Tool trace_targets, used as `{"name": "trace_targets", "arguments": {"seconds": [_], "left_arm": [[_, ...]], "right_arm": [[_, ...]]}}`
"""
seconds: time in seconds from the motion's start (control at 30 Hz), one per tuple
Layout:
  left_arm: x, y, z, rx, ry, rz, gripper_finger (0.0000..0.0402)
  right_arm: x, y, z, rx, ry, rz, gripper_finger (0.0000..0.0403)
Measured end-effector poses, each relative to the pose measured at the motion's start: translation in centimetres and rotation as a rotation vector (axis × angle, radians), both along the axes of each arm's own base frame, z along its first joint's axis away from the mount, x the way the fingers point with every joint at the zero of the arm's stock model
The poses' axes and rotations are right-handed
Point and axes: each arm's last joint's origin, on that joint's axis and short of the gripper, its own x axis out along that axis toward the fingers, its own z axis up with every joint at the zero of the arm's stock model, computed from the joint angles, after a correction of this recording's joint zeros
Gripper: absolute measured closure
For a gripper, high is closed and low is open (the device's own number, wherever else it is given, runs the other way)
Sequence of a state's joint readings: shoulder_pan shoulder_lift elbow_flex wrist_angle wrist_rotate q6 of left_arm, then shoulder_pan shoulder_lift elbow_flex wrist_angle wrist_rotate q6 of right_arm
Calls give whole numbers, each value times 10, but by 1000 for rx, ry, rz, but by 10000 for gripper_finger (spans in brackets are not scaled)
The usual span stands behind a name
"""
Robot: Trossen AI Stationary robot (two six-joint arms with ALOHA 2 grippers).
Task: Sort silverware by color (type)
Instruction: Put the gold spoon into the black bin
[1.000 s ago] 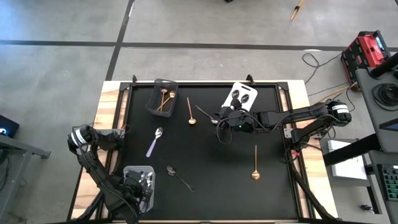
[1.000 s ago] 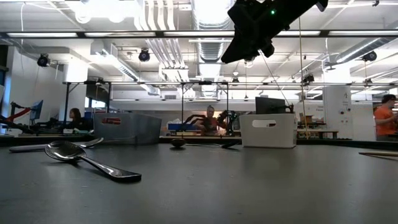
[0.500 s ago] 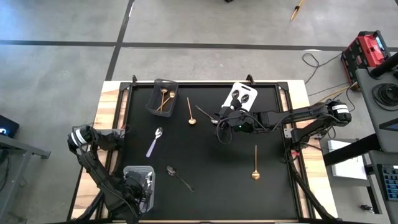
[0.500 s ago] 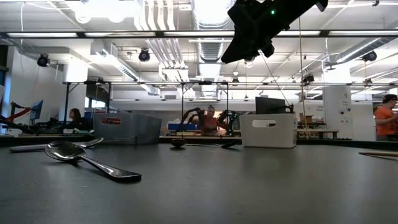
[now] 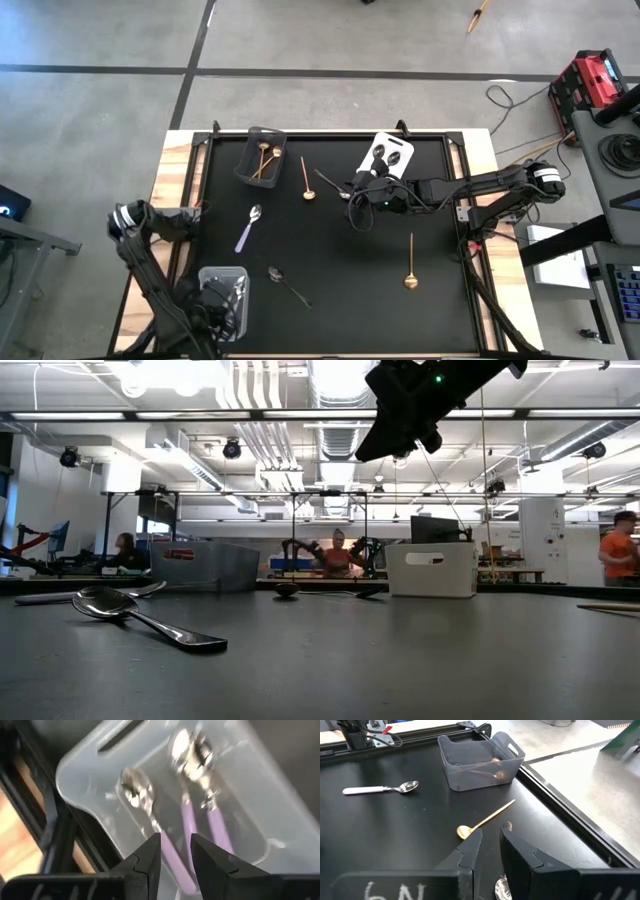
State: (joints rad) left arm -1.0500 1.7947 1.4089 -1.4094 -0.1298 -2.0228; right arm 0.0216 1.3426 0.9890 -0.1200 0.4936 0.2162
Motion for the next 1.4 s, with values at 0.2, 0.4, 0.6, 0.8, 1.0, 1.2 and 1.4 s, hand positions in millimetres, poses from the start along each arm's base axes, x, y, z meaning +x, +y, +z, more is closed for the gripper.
{"name": "trace_targets", "arguments": {"seconds": [0.2, 0.4, 0.6, 0.8, 1.0, 1.2, 1.4], "left_arm": [[5, 13, 33, 60, -253, -97, 328], [9, 30, 53, 132, -393, -205, 358], [12, 47, 63, 203, -449, -283, 387], [12, 71, 66, 286, -443, -384, 399], [4, 98, 54, 367, -505, -414, 401], [-6, 124, 41, 365, -566, -390, 401], [-13, 141, 43, 436, -609, -439, 401]], "right_arm": [[0, 0, 0, 20, -10, -5, 343], [0, 8, 0, 34, -8, 43, 343], [0, 11, 0, 32, -7, 53, 343], [0, 11, 0, 41, -12, 47, 343], [1, 12, -1, 86, -25, 53, 343], [-1, 17, -3, 175, -28, 62, 343], [-5, 26, -9, 270, -2, 26, 343]]}}
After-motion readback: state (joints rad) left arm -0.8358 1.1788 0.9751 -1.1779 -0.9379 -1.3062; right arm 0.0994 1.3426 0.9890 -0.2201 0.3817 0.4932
